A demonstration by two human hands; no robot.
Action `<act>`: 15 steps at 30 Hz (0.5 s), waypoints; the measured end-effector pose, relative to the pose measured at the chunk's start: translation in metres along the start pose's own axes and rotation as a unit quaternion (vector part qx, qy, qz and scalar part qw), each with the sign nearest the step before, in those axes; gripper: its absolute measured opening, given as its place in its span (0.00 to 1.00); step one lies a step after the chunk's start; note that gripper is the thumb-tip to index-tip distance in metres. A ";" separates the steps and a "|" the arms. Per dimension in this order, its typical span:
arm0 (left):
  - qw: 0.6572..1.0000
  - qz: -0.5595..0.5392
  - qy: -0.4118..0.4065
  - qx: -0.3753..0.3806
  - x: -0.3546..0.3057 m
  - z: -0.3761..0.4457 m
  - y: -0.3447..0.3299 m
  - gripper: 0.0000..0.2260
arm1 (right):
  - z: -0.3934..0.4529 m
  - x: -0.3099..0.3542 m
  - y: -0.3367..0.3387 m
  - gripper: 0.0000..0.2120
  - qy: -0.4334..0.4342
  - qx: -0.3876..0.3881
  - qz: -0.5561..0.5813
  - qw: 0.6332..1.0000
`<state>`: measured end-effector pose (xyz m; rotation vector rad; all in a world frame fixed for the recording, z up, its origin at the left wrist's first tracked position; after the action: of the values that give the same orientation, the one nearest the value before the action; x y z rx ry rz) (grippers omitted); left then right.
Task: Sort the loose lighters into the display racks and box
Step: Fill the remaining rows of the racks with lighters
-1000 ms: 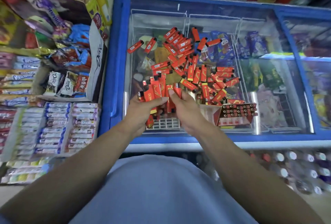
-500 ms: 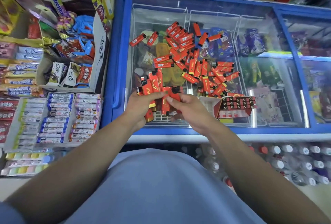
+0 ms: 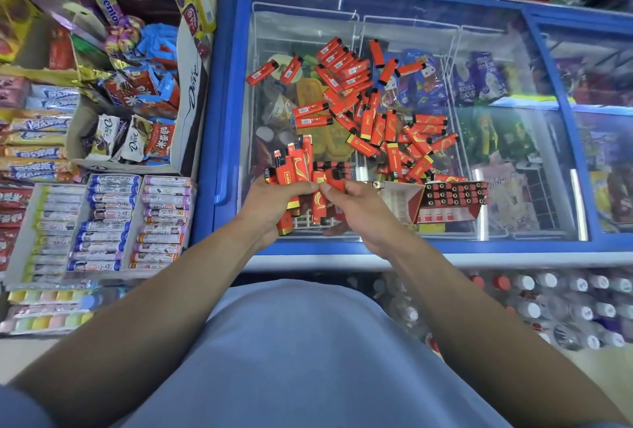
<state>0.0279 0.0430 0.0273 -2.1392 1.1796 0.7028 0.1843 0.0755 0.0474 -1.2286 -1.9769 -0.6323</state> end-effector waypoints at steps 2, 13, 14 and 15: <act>1.000 0.018 0.000 0.001 0.002 0.002 -0.005 0.20 | -0.003 -0.005 0.000 0.08 -0.022 -0.017 0.095 0.995; 0.998 0.059 -0.008 -0.010 0.007 0.009 -0.021 0.14 | -0.006 -0.071 0.081 0.07 -0.123 -0.245 0.181 0.944; 0.998 0.066 -0.012 -0.010 0.008 0.010 -0.023 0.13 | -0.001 -0.071 0.082 0.07 -0.117 -0.254 0.180 0.943; 0.997 0.071 -0.013 -0.011 0.008 0.010 -0.024 0.12 | 0.004 -0.069 0.081 0.07 -0.107 -0.262 0.180 0.942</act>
<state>0.0504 0.0558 0.0209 -2.0732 1.3246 0.8075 0.2771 0.0744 -0.0062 -2.0018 -1.7282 -0.8972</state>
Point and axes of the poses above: each hand's wrist, its own z-axis towards the middle knuckle, its own y-axis out of the back of the hand, x = y × z, the point moved 2 cm from there along z, towards the middle knuckle, and after that the axes turned 2 degrees about -z, right-handed, at the moved point
